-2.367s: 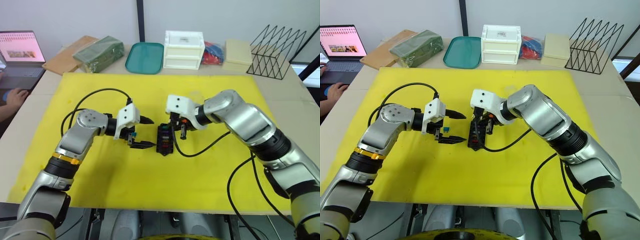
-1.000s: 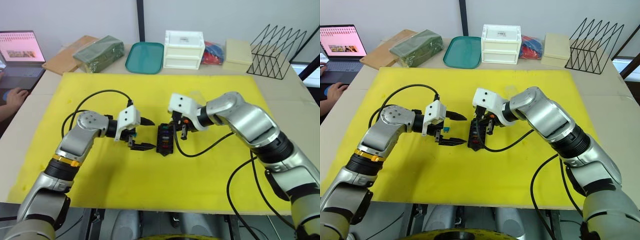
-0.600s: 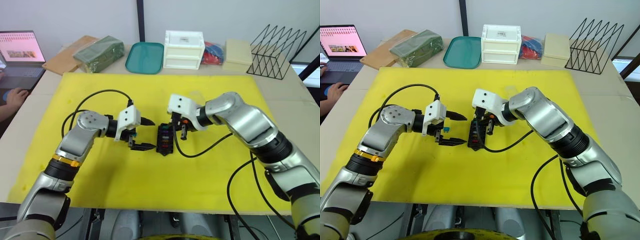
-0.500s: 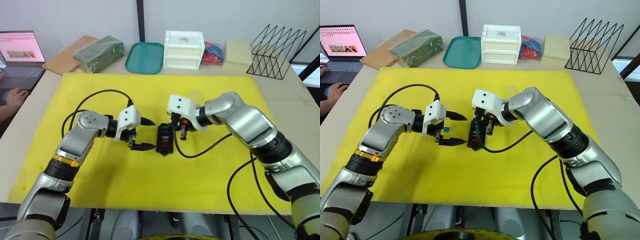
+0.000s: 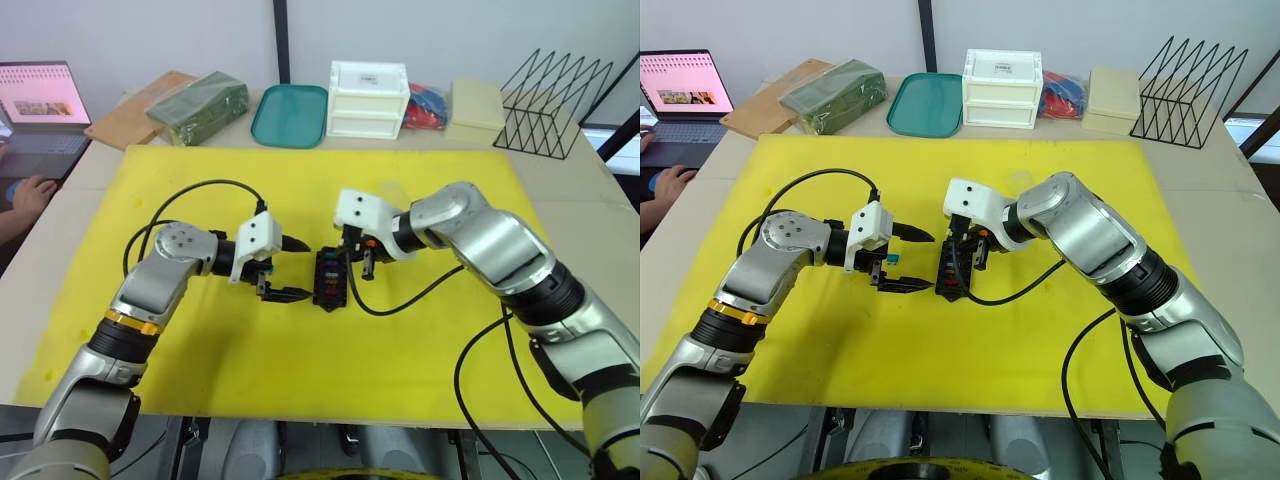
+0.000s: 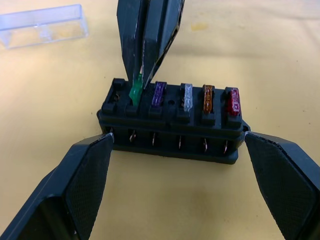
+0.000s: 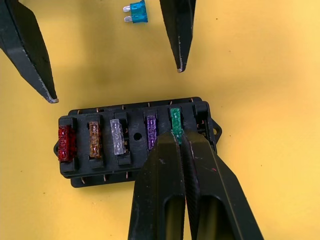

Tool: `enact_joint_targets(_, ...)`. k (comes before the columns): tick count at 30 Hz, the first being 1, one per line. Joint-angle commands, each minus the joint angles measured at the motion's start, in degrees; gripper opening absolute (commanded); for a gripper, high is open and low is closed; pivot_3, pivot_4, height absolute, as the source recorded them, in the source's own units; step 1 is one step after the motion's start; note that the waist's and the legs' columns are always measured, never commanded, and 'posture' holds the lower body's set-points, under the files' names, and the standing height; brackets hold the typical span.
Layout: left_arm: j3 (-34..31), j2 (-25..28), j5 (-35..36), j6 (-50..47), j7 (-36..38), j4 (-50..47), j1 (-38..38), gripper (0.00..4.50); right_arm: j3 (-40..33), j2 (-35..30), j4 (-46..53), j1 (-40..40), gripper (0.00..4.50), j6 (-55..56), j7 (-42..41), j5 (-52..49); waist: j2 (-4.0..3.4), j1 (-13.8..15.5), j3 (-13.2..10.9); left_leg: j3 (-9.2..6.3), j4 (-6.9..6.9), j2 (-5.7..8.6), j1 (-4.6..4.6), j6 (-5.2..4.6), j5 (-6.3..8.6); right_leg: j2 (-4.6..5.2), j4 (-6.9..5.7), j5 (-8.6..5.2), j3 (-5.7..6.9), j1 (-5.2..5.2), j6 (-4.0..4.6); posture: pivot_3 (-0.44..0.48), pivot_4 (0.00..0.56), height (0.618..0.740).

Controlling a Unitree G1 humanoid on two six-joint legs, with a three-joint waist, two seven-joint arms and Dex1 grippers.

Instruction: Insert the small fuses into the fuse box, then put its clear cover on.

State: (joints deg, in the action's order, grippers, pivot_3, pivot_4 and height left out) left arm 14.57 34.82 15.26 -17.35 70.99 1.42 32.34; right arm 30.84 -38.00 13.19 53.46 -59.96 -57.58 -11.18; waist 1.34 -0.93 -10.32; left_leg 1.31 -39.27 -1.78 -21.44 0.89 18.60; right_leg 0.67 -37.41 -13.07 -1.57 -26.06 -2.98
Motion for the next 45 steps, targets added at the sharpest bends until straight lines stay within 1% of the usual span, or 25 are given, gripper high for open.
enact_joint_targets(1, -1.40, 0.36, 0.69, -0.06, 0.08, -1.86, 0.61, 4.46, -1.48, -0.55, 0.77, 1.53, 0.00, -0.32, -0.14, -0.12, 0.00, 0.01, 0.00, 0.00, 0.00, 0.00, 0.00, 0.00, 0.00, 0.00, 0.00, 0.00, 0.00, 0.00, 0.00, 0.000, 0.150, 0.740)
enact_joint_targets(23, -1.22, 0.17, 0.51, 0.39, 0.34, -1.18, 0.84, 4.46, -2.80, -0.66, 2.01, 2.59, 0.00, -1.23, -0.43, -1.15, 0.00, -0.02, 0.00, 0.00, 0.00, 0.00, -0.01, 0.00, 0.00, 0.00, 0.00, 0.00, 0.00, -0.01, 0.00, 0.000, 0.150, 0.740)
enact_joint_targets(45, -1.21, -0.12, 0.33, 0.83, 0.05, -0.69, 1.10, 4.46, -0.45, 0.05, 0.20, 0.62, 0.00, -0.21, 0.53, -0.33, 0.00, -0.02, 0.00, 0.00, 0.00, 0.00, -0.01, 0.00, 0.00, 0.00, 0.00, 0.00, 0.00, -0.02, 0.00, 0.000, 0.150, 0.740)
